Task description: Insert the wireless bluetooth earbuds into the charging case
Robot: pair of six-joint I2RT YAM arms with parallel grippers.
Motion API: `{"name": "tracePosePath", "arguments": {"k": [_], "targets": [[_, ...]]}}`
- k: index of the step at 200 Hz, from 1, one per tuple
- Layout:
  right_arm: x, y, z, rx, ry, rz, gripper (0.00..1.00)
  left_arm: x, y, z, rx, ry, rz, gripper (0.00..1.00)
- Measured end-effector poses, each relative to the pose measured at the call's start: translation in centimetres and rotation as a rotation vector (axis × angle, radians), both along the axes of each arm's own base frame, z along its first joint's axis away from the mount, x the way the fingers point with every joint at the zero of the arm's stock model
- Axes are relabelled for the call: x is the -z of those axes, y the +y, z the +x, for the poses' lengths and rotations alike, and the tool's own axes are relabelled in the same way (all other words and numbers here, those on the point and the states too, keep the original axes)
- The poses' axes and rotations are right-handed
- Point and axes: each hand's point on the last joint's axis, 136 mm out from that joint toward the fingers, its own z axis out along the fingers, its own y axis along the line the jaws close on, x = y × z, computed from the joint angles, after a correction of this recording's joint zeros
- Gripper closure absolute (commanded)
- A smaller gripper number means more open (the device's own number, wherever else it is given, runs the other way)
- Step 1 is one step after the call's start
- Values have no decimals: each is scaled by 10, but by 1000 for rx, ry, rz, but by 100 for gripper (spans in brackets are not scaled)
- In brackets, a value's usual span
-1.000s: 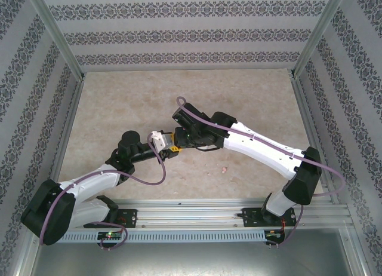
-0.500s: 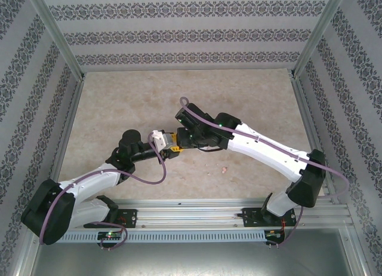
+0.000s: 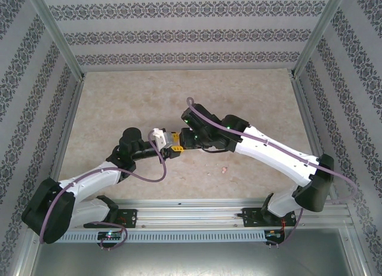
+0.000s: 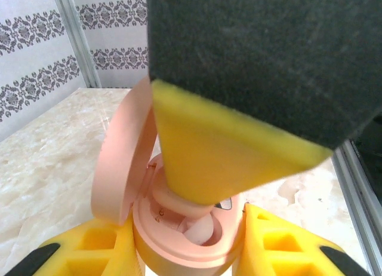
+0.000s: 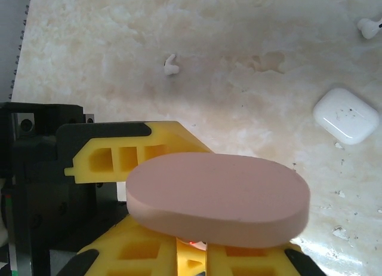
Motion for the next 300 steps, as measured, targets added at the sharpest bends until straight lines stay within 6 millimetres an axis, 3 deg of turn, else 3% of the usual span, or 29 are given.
{"name": "tracePosePath", "arguments": {"k": [79,271,300], "targets": [[-7,-17,5,19,-21,19,85,9,-2,-2,19,52,15,87],[3,-30,-6,-257,-47,-233,86,0,-9,-10,82,161,-33,87],[7,-31,-8,-280,-37,-258,83,1,-9,-10,87,170,-32,87]]}}
